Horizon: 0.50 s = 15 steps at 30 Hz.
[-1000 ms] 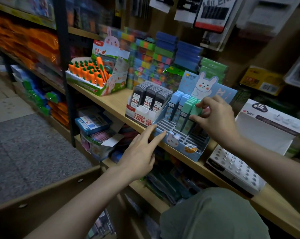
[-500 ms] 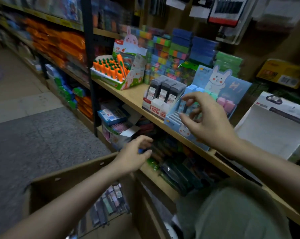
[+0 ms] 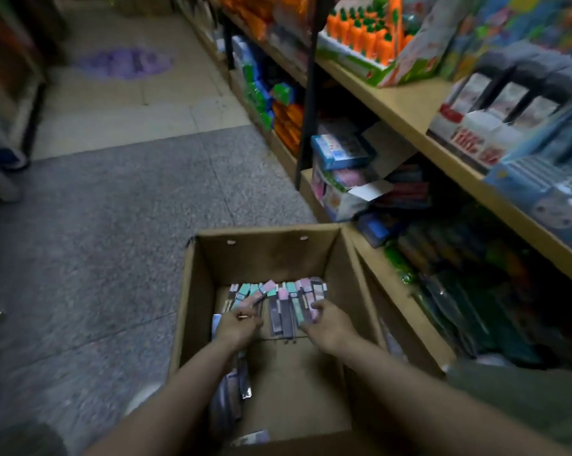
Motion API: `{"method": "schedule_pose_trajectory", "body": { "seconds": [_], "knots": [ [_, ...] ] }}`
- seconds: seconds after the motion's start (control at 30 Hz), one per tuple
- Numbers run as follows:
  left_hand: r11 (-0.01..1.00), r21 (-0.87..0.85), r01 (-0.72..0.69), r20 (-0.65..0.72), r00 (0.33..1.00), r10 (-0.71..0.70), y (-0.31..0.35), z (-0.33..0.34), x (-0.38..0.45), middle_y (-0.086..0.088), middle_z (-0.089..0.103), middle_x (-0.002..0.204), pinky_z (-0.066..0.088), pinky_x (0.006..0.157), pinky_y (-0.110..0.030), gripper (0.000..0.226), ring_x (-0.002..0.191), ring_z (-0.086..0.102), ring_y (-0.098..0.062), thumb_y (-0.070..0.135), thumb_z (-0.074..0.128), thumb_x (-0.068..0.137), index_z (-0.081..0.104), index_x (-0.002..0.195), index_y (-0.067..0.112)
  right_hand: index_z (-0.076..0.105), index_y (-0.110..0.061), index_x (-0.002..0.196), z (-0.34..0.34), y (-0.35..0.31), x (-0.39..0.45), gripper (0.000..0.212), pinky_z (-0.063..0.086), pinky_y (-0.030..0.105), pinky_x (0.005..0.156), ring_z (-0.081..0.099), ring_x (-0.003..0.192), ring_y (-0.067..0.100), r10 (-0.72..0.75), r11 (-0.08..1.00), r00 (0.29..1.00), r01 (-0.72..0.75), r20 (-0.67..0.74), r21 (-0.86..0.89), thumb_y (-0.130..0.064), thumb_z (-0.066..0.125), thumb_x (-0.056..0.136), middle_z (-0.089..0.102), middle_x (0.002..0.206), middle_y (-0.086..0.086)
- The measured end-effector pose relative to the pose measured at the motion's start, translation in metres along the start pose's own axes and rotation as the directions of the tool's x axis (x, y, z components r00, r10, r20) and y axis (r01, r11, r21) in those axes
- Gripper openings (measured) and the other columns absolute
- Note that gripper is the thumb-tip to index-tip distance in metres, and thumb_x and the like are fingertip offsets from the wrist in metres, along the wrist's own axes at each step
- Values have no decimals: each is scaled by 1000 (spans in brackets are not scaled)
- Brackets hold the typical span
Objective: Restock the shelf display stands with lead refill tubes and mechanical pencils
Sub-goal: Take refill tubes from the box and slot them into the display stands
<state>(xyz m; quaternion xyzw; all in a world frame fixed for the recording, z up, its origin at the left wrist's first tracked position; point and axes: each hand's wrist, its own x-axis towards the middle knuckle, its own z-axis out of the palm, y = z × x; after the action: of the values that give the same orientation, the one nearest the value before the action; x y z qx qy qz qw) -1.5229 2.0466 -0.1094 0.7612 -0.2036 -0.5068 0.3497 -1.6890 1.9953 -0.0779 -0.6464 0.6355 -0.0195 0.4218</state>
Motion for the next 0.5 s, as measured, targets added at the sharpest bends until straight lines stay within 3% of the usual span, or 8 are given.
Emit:
{"method": "schedule_pose_trajectory", "body": {
  "seconds": [0.07,0.13,0.2,0.27,0.4,0.5],
  "knots": [
    [998,48,33,-54,998,-30,-17,4,10,-16,65,98,49,83,-31,20,88,61,-27,2,67,85,64,104,6,52,-14,133,23,16,16,46,44,27,99,55,119,27,23,996,1000,-23,-4,-80,-22,62,88,57,131,11],
    [964,262,-39,-63,996,58,-28,7,22,-13,64,116,48,94,-33,36,107,60,-28,10,70,85,61,119,6,43,-15,142,32,26,29,55,38,30,108,46,129,28,7,987,1000,-9,-12,-158,-24,60,90,44,141,12],
    [844,515,-151,-20,982,188,-32,10,35,-11,52,136,40,105,-32,50,125,49,-26,14,68,86,52,133,10,30,-18,150,37,33,44,65,30,31,115,32,140,28,-17,968,1000,18,6,-250,-27,59,92,29,153,9],
    [742,636,-214,15,964,265,-32,12,50,-10,34,151,29,114,-33,61,138,31,-27,17,64,88,40,144,14,16,-23,155,45,36,59,75,19,34,120,15,148,26,-41,938,999,49,32,-343,-29,57,94,12,161,6],
    [579,755,-308,121,933,339,-35,18,85,-7,15,159,14,117,-31,69,146,14,-27,24,58,89,26,151,23,9,-22,156,62,39,88,78,11,34,121,3,150,25,-74,934,996,54,-43,-354,-27,56,93,2,163,4],
    [520,784,-339,147,915,375,-38,21,104,-5,21,157,20,115,-33,65,143,18,-25,26,56,91,28,150,25,1,-16,156,72,45,100,81,7,39,121,-1,150,27,-67,909,995,31,-72,-416,-30,53,94,-3,164,6]
  ]
}}
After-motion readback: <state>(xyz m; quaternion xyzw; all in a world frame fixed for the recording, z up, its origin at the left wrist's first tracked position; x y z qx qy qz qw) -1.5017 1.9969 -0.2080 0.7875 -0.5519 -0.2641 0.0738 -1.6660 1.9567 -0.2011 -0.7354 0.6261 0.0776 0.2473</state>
